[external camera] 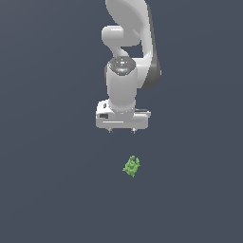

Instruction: Pick up the object and move it to a goal position.

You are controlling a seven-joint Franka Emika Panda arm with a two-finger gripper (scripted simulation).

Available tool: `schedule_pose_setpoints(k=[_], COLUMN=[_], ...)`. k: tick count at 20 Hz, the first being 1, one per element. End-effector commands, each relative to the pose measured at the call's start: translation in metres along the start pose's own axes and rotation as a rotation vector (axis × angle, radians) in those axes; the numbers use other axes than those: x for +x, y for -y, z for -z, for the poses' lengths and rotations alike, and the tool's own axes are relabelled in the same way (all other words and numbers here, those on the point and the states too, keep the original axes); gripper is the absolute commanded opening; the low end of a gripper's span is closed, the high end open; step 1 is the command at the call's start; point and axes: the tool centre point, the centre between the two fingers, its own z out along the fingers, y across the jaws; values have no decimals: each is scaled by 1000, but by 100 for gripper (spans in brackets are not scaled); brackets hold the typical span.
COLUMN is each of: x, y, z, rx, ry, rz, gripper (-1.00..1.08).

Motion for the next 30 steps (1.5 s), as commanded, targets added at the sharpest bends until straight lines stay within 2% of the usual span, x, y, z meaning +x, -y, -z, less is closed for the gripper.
schedule_pose_setpoints(k=[1,10,17,23,30], x=[0,-5,-2,11,40], y=[0,20,20,23,28], z=[0,-4,-5,-11,-26], rx=[0,11,11,11,8], ry=[0,27,27,27,27], rz=[0,2,-9,-68,-197], gripper=[100,100,100,100,100])
